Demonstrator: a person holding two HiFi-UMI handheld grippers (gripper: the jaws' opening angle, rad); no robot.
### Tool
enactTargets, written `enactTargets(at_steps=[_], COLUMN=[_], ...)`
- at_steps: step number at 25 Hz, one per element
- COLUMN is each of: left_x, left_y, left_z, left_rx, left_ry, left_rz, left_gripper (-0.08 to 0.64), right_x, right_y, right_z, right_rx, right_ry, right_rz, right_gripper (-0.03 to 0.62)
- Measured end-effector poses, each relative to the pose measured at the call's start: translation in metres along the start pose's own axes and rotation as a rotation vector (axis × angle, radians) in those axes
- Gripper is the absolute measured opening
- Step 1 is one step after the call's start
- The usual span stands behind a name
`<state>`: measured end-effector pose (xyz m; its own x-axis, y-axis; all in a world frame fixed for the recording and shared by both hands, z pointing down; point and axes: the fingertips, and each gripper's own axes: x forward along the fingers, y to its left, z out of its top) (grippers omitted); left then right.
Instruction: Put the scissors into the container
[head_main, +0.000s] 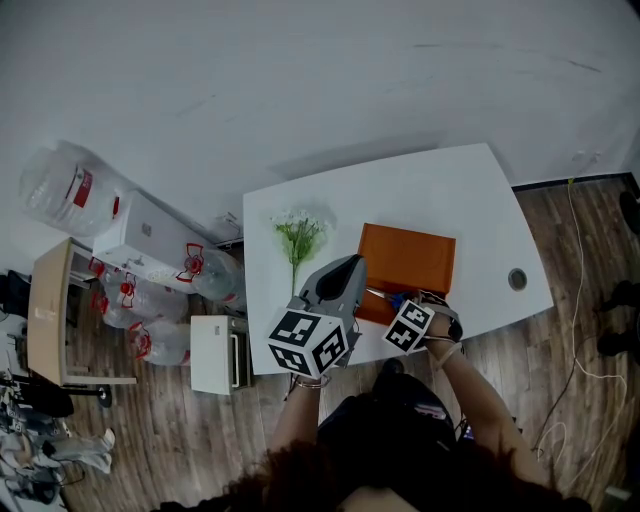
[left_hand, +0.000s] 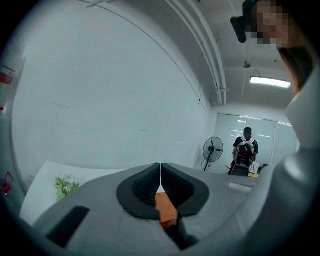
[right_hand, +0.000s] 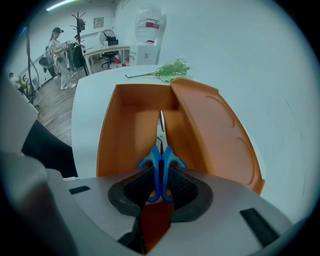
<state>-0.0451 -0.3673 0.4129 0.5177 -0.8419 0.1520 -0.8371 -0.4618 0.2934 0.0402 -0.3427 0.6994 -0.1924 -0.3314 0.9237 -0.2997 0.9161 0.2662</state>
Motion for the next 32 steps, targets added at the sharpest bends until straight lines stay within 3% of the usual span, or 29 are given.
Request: enactTargets(at_steps=[16,32], left_x=[-0.002,-0.014], left_y=[-0.004,-0.013], left_z=[0.004,0.006], left_rx=[0.007,0.023], left_ry=[0.000,-0.014], left_rz=[-0.019,-0.042], left_gripper=[0.018,0.018], right_x=[-0.006,-0.036], right_y=[-0.004,-0.010], right_z=[0.003,0.016], right_rx=[0.009,0.122], right_ry=[-0.015,-0.146], right_rz=[0.005,-0.094], right_gripper=[0.109,0.071])
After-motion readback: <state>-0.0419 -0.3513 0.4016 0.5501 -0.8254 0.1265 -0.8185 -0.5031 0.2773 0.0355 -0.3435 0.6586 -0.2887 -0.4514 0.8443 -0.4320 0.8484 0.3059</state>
